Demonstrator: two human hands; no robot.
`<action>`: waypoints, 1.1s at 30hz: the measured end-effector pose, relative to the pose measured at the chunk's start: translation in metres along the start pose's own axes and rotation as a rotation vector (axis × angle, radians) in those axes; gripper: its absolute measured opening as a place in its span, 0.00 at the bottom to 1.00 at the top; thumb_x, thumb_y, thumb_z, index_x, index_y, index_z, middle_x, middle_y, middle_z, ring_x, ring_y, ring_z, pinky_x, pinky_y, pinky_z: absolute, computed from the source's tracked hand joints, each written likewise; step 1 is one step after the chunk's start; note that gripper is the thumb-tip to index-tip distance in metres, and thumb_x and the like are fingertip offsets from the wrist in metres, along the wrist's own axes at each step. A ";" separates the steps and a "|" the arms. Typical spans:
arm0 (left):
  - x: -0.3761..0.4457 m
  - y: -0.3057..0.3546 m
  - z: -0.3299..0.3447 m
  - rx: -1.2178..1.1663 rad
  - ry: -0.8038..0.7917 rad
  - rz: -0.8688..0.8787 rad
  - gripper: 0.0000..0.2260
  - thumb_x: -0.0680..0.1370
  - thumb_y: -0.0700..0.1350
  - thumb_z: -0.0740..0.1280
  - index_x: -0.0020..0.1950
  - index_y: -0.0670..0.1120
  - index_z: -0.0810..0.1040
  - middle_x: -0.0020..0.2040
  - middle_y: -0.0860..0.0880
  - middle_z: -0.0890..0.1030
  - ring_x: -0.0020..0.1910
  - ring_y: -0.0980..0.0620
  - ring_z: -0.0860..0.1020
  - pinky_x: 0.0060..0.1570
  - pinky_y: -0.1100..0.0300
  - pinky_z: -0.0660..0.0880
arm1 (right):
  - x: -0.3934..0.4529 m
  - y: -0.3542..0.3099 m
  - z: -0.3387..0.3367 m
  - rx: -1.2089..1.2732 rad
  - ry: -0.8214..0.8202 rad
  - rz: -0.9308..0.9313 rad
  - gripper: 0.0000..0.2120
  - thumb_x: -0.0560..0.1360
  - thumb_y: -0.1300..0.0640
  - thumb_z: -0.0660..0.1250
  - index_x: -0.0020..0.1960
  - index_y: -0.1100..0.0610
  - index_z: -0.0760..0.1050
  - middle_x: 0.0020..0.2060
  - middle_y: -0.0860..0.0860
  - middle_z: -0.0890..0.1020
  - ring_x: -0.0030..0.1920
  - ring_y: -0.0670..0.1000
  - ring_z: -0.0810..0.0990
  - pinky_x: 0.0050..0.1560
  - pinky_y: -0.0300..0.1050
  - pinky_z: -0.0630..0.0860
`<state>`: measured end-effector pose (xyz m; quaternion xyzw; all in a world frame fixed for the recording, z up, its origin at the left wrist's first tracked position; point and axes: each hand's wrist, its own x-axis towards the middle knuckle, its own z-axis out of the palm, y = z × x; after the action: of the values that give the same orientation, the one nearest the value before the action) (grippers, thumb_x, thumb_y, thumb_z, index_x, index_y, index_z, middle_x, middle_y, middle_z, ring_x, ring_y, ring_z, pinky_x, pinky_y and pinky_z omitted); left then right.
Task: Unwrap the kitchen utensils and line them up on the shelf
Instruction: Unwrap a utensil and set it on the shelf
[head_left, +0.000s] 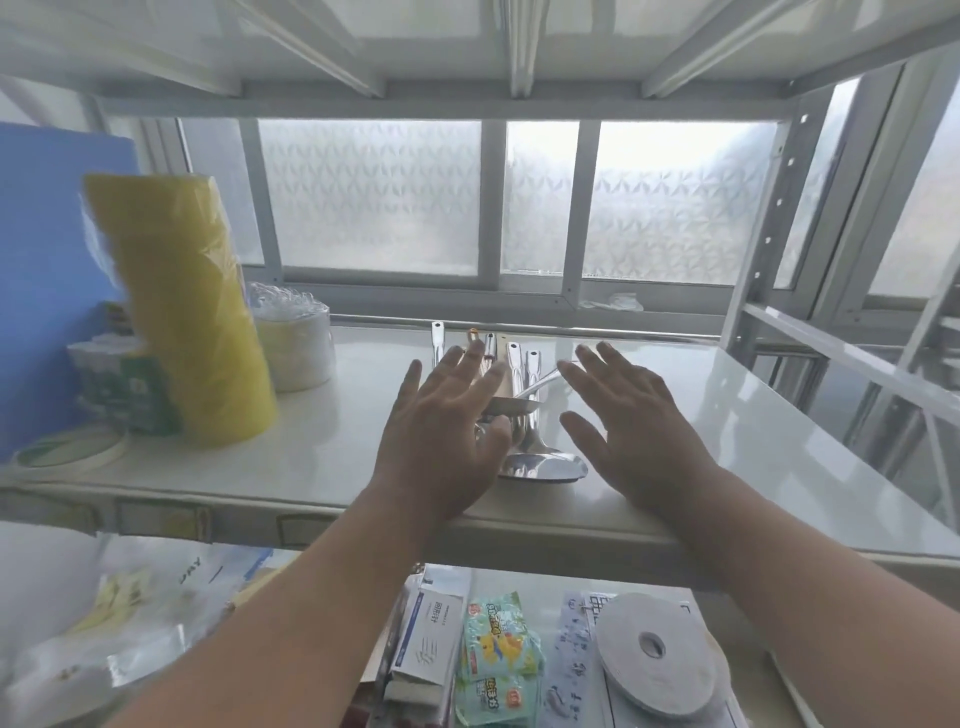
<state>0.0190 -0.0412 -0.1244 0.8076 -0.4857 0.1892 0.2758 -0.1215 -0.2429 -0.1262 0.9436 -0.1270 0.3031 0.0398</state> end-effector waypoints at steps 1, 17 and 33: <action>0.000 0.000 0.000 -0.003 -0.010 0.002 0.32 0.80 0.58 0.56 0.86 0.59 0.62 0.87 0.55 0.57 0.87 0.55 0.52 0.86 0.46 0.45 | 0.001 0.001 0.001 0.006 -0.014 -0.002 0.28 0.83 0.38 0.52 0.81 0.44 0.58 0.81 0.48 0.60 0.82 0.48 0.49 0.78 0.52 0.52; 0.002 -0.010 0.001 -0.304 -0.008 -0.024 0.11 0.82 0.40 0.67 0.60 0.50 0.84 0.54 0.55 0.85 0.53 0.57 0.80 0.55 0.60 0.76 | 0.008 -0.001 0.002 0.198 -0.015 -0.166 0.23 0.82 0.48 0.63 0.76 0.46 0.68 0.61 0.47 0.83 0.64 0.51 0.76 0.61 0.51 0.76; 0.035 -0.027 -0.017 -0.289 -0.040 0.153 0.06 0.77 0.37 0.78 0.50 0.47 0.88 0.47 0.55 0.82 0.47 0.57 0.81 0.51 0.57 0.80 | 0.034 -0.022 -0.004 0.272 -0.083 -0.095 0.05 0.81 0.53 0.67 0.52 0.44 0.80 0.43 0.47 0.82 0.47 0.54 0.80 0.48 0.54 0.78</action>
<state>0.0582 -0.0440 -0.0980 0.7237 -0.5733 0.1217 0.3643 -0.0913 -0.2287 -0.1032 0.9570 -0.0417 0.2759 -0.0796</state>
